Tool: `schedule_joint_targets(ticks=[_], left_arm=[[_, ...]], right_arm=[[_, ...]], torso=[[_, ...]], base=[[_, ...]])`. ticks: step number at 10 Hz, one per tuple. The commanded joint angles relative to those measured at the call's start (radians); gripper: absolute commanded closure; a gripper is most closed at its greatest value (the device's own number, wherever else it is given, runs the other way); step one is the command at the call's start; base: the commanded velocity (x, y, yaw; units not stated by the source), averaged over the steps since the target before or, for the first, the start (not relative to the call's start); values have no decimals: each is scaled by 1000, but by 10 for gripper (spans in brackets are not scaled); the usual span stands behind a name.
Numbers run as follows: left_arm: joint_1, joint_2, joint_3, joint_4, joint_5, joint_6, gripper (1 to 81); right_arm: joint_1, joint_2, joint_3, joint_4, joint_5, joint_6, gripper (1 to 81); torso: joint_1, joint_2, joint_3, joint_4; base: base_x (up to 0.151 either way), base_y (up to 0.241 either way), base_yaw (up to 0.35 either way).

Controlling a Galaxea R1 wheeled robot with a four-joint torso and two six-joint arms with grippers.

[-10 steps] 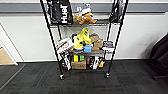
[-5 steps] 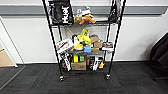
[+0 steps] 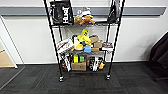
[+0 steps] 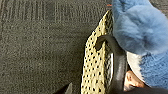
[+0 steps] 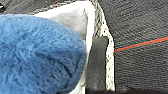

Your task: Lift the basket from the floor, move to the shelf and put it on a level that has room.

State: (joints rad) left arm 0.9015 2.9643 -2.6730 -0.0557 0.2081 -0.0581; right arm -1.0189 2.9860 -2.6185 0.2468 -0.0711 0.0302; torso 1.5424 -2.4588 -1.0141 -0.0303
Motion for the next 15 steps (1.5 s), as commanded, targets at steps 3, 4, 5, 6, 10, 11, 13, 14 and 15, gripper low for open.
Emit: schedule_joint_targets(ticks=[3,4,5,6,10,11,13,14,15], left_arm=[[-123,22,1,11,-27,6,10],[-126,29,4,13,-27,6,811],[-126,33,7,13,-26,7,811],[-126,35,7,11,-26,6,811],[-101,36,8,8,-22,6,811],[-89,32,7,7,-22,6,811],[-88,20,10,-1,-15,4,811],[-86,15,17,-3,0,-2,811],[-89,9,31,-4,39,-5,811]], right_arm=[[119,7,8,28,-33,4,10],[119,7,9,26,-32,4,10],[118,7,11,28,-32,4,10],[119,9,12,28,-33,4,811],[113,7,12,29,-32,4,811],[113,7,11,29,-32,4,811],[111,7,12,29,-32,4,811],[110,7,12,31,-32,4,811],[105,6,12,31,-32,5,811]], torso=[[0,0,0,0],[0,0,0,0],[0,0,0,0],[0,0,0,0],[0,0,0,0],[0,0,0,0],[0,0,0,0],[-64,100,0,0],[-66,102,0,0]], base=[[0,0,0],[0,0,0],[0,0,0],[0,0,0],[0,0,0],[0,0,0],[0,0,0],[0,0,0],[0,0,0]])
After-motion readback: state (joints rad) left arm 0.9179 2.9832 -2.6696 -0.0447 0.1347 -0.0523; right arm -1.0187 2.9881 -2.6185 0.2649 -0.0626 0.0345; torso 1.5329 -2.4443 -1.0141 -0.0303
